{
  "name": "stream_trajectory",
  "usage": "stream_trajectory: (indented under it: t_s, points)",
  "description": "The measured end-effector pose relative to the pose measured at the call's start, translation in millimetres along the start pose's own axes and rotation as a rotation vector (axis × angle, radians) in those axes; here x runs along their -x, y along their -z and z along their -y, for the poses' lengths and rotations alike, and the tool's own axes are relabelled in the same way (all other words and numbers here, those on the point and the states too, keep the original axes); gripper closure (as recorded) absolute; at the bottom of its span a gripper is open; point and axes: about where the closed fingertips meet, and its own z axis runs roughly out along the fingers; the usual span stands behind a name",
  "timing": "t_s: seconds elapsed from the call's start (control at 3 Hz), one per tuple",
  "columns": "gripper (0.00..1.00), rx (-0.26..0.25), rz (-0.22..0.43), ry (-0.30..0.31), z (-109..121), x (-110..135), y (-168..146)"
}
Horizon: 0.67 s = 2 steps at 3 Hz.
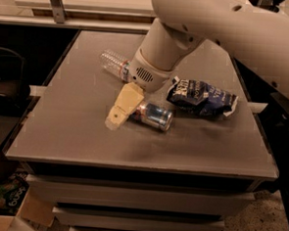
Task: Knock redbull can over
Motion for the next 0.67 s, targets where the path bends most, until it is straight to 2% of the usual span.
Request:
stream_trajectory:
  t_s: [0.67]
  points:
    - [0.0,-0.039,0.03,0.067,-8.1,14.3,33.4]
